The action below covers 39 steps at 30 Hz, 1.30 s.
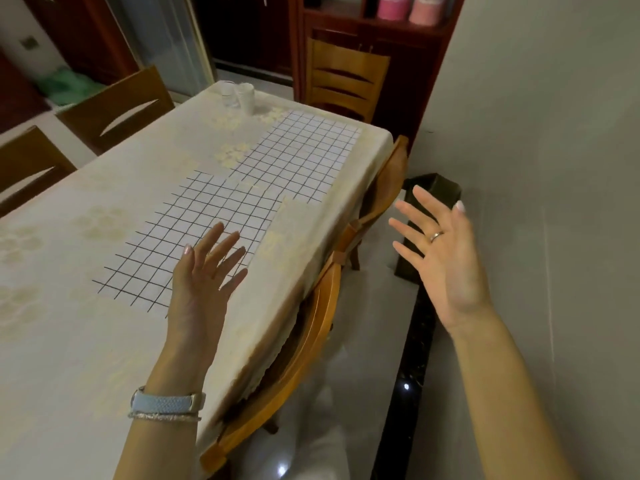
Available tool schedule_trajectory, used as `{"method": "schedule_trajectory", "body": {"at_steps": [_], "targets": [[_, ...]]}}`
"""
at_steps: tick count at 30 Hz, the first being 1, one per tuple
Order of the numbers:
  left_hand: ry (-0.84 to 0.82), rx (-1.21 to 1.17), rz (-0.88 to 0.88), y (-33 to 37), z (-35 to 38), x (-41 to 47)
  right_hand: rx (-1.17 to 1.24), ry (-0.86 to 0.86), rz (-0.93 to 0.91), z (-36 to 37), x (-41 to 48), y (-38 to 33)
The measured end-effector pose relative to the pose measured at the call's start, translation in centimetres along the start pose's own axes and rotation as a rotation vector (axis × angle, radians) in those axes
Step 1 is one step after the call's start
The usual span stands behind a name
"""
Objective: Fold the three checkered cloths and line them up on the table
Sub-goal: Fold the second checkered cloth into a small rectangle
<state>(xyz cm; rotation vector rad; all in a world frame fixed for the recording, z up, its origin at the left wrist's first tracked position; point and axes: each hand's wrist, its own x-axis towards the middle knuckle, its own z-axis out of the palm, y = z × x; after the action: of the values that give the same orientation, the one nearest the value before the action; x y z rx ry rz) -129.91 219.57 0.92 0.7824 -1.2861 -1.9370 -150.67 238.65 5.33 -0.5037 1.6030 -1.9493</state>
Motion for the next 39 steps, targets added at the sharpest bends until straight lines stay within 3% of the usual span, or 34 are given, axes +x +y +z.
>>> {"method": "schedule_trajectory", "body": {"at_steps": [21, 29, 35, 39], "targets": [[0.293, -0.066, 0.027, -1.1, 5.2, 20.5, -0.066, -0.319, 0.201, 3.7, 27.4, 0.5], [0.575, -0.030, 0.036, -2.6, 3.5, 22.1, -0.140, -0.582, 0.298, 9.1, 35.3, 4.5], [0.830, 0.199, 0.006, -5.5, 3.4, 23.2, -0.224, -0.699, 0.457, 13.1, 40.4, 9.0], [0.869, 0.442, -0.042, -8.5, 3.9, 24.8, -0.313, -0.734, 0.583, 14.6, 42.7, 12.9]]}}
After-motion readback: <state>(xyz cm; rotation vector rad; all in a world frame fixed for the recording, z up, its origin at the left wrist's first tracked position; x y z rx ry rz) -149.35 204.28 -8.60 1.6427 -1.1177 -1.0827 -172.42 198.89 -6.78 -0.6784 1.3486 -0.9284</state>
